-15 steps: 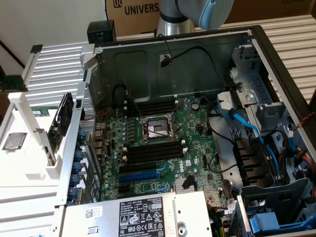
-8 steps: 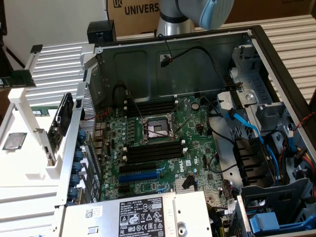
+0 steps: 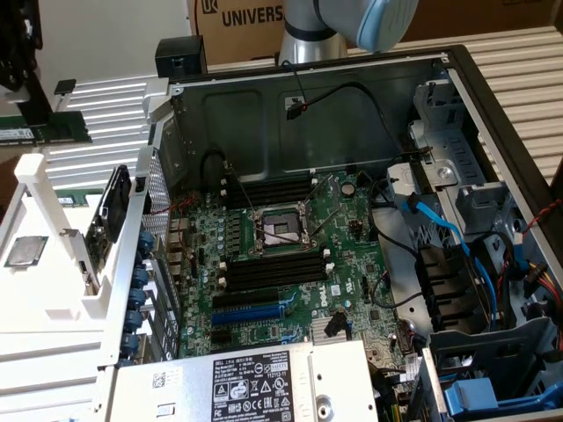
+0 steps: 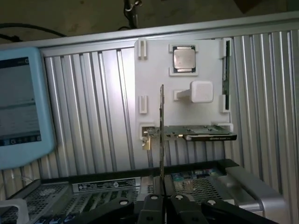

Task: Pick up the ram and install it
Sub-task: 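Pick up the ram and move it above insertion slot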

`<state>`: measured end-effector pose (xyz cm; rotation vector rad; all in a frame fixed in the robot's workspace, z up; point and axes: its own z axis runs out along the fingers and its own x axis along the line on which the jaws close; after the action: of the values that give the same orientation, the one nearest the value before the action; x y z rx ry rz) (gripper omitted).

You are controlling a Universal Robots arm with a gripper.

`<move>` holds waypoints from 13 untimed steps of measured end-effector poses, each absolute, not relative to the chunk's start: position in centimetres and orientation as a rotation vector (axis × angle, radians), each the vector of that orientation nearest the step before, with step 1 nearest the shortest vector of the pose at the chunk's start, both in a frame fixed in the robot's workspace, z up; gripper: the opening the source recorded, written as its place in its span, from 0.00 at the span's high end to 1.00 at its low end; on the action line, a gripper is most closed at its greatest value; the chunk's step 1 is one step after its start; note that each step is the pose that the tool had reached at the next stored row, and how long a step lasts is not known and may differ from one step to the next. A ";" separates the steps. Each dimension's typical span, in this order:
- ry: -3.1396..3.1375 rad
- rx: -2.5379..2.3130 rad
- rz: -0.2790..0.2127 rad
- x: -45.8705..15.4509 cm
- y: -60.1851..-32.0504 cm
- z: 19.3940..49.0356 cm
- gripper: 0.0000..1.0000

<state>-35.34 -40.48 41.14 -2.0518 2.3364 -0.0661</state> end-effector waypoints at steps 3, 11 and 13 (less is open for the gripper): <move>2.349 -2.064 -0.098 -35.1 -39.5 41.1 0.88; 2.336 -2.085 -0.107 -33.3 -38.9 41.3 0.88; 2.319 -2.103 -0.107 -33.0 -38.9 41.4 0.88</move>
<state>-33.03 -38.85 41.43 -2.1032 2.3187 -0.1066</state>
